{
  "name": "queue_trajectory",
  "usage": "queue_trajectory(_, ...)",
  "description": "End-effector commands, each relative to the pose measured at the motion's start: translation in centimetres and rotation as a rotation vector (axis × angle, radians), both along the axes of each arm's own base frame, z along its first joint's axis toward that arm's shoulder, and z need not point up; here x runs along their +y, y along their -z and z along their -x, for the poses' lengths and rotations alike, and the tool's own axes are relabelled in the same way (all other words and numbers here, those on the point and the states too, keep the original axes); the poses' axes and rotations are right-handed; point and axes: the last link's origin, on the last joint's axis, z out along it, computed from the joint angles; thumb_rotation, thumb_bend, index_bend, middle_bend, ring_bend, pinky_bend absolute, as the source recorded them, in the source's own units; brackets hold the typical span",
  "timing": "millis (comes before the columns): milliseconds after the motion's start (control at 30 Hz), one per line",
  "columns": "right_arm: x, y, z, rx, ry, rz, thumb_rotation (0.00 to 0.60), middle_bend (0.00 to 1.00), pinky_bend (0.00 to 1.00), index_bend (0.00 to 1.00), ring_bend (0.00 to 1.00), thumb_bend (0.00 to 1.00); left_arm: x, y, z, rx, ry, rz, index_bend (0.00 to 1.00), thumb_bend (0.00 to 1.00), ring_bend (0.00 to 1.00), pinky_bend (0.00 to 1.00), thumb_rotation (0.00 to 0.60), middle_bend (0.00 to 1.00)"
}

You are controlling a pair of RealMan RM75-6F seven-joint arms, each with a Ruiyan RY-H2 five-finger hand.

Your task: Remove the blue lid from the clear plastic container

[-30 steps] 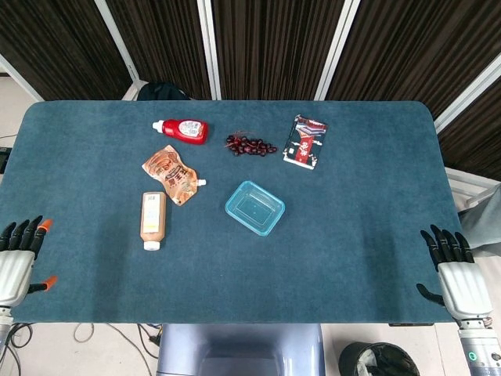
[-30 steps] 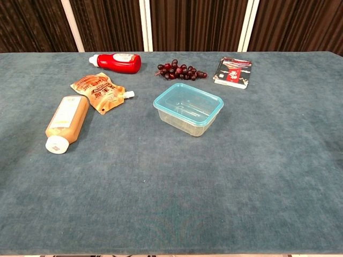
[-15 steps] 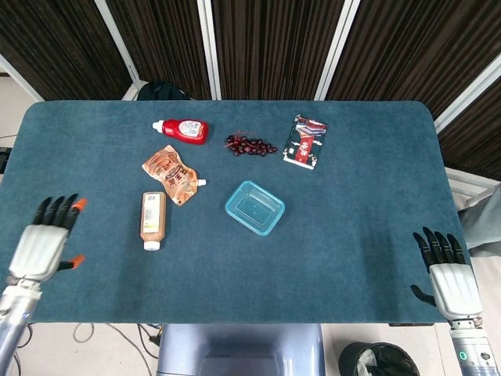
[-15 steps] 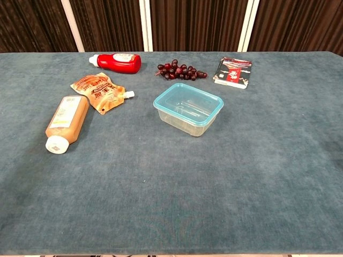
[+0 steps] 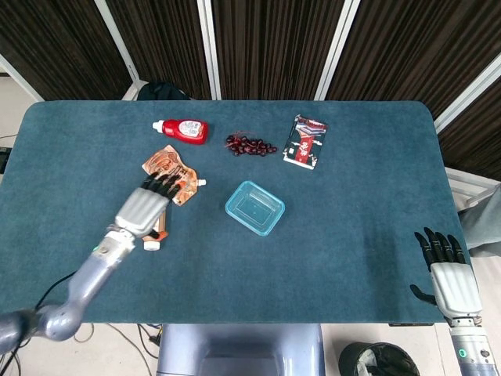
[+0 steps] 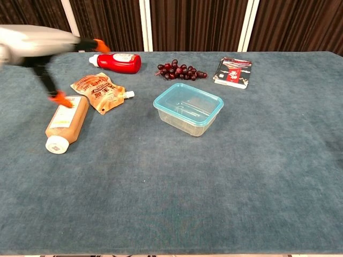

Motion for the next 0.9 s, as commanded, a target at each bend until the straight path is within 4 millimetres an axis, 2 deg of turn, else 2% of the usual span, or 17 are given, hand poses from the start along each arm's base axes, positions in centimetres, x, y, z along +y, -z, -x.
queue_trajectory(33, 0.0, 0.1, 0.0, -0.006, 0.004, -0.002, 0.600, 0.00, 0.00, 0.00, 0.00, 0.25, 1.9, 3.3, -3.5, 0.040, 0.039, 0.053, 0.00, 0.00, 0.00, 0.00, 0.600, 0.00)
queue_trajectory(167, -0.1, 0.2, 0.0, -0.020, 0.015, -0.004, 0.600, 0.00, 0.00, 0.00, 0.00, 0.25, 3.3, 6.0, -5.9, 0.087, 0.061, 0.086, 0.00, 0.00, 0.00, 0.00, 0.600, 0.00)
queue_trajectory(433, -0.1, 0.2, 0.1, -0.030, 0.031, -0.006, 0.600, 0.00, 0.00, 0.00, 0.00, 0.25, 5.0, 9.6, -9.1, 0.154, 0.073, 0.132, 0.00, 0.00, 0.00, 0.00, 0.600, 0.00)
queue_trajectory(900, -0.2, 0.2, 0.2, -0.037, 0.048, -0.012, 0.600, 0.00, 0.00, 0.00, 0.00, 0.25, 6.7, 13.3, -11.8, 0.138, 0.026, 0.162, 0.00, 0.00, 0.00, 0.00, 0.600, 0.00)
